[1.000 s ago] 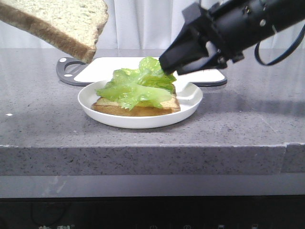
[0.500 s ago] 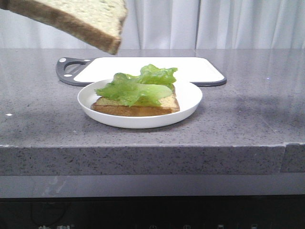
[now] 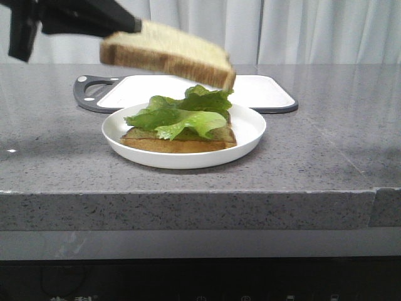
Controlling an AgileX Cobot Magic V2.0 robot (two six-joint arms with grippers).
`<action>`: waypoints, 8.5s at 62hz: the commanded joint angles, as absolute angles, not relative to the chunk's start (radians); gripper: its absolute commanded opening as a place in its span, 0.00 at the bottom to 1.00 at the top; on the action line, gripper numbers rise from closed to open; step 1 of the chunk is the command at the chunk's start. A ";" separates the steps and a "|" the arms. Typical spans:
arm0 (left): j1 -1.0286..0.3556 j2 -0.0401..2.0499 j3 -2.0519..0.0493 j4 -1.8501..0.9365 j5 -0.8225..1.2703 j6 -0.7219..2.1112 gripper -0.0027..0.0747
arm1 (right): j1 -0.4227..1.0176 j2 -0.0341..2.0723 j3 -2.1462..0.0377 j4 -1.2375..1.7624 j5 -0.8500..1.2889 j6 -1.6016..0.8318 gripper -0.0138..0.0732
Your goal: Left arm grabs bread, right arm adds lettuce
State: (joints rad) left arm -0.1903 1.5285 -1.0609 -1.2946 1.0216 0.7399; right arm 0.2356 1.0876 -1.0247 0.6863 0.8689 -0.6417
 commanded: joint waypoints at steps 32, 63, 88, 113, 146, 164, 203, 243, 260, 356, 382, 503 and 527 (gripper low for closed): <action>-0.190 1.594 -1.089 -1.316 1.052 0.761 0.19 | 0.233 1.064 -1.049 0.714 0.852 -0.640 0.59; -0.190 1.461 -1.179 -0.995 1.052 0.615 0.58 | 0.233 1.003 -1.052 0.383 0.925 -0.307 0.55; -0.190 1.073 -1.140 -0.250 0.972 0.105 0.58 | 0.233 0.815 -0.978 0.185 0.947 -0.053 0.51; -0.190 0.622 -0.867 0.000 0.954 -0.059 0.58 | 0.233 0.660 -0.878 0.167 0.993 -0.010 0.51; -0.190 0.459 -0.744 -0.017 0.916 -0.061 0.13 | 0.233 0.648 -0.878 0.163 1.014 -0.009 0.15; -0.190 0.459 -0.728 -0.044 0.887 -0.063 0.01 | 0.233 0.650 -0.878 0.163 0.989 -0.010 0.02; -0.185 0.435 -0.696 -0.057 0.863 -0.063 0.01 | 0.233 0.650 -0.878 0.172 0.993 -0.010 0.02; -0.056 0.030 -0.051 -0.054 0.032 -0.055 0.01 | 0.233 0.650 -0.878 0.172 0.993 -0.010 0.02; -0.049 -0.024 0.010 -0.041 -0.014 -0.055 0.01 | 0.233 0.650 -0.878 0.172 0.996 -0.010 0.02; -0.041 -0.024 0.010 -0.025 -0.023 -0.055 0.01 | 0.180 0.537 -0.717 0.131 0.714 -0.068 0.02; -0.041 -0.024 0.010 -0.025 -0.023 -0.055 0.01 | 0.023 0.180 -0.241 0.131 0.245 -0.067 0.02; -0.041 -0.022 0.010 -0.025 -0.023 -0.055 0.01 | 0.056 -0.031 0.024 0.029 -0.054 0.076 0.02; -0.041 -0.022 0.010 -0.025 -0.023 -0.055 0.01 | 0.056 -0.031 0.024 0.029 -0.057 0.076 0.02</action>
